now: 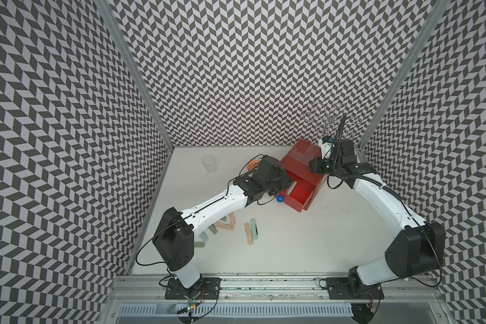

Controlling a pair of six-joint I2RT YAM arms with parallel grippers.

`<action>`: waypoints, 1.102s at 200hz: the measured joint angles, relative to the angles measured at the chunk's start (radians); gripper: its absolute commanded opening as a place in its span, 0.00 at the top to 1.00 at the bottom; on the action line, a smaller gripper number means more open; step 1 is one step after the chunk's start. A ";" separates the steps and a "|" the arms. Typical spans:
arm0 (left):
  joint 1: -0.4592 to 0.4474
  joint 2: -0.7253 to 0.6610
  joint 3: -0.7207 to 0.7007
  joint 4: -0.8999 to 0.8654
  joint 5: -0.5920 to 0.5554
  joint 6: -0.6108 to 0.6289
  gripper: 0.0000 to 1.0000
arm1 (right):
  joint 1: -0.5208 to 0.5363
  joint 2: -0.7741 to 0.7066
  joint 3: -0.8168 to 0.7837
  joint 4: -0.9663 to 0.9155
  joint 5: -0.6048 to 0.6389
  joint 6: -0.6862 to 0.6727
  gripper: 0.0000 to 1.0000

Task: Place the fruit knives into the drawer by color
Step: Place the fruit knife in the drawer, then pick up the fruit knife from the center of the board.

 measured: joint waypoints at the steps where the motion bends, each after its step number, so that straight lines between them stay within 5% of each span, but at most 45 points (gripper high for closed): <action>1: 0.000 0.000 0.001 0.000 0.000 0.000 0.76 | 0.000 0.000 0.000 0.000 0.000 0.000 1.00; 138: -0.012 -0.007 0.392 -0.282 -0.156 0.241 0.76 | 0.000 0.000 0.000 -0.001 0.000 -0.001 1.00; 169: -0.013 -0.090 0.343 -0.404 -0.207 0.293 0.75 | 0.000 0.000 0.002 -0.003 0.002 -0.002 1.00; 220: -0.014 -0.282 0.026 -0.521 -0.208 0.305 0.75 | 0.000 0.000 0.002 -0.006 0.008 -0.002 1.00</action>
